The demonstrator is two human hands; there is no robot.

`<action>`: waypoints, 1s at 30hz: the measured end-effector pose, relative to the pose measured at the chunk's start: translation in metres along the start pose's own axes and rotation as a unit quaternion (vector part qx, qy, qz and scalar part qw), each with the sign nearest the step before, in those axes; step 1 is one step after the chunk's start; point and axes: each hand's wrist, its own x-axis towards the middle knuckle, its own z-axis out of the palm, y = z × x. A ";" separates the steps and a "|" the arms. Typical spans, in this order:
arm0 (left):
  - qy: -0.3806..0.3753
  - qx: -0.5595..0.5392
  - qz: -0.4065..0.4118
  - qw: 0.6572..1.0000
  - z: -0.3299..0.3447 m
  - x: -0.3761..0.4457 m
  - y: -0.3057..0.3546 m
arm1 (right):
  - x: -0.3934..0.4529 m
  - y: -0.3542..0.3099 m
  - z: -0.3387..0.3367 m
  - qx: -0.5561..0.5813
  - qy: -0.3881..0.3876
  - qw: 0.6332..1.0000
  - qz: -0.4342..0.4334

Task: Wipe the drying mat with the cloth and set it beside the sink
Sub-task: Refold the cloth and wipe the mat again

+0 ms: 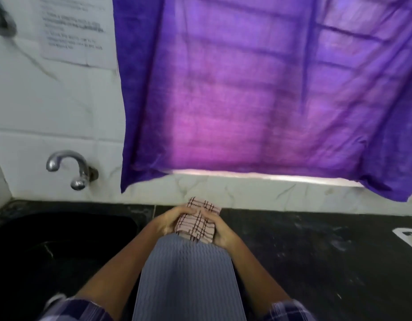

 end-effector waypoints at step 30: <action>0.031 0.863 -0.158 0.478 -0.044 0.103 -0.087 | 0.041 0.095 -0.082 -0.883 -0.037 0.467 0.038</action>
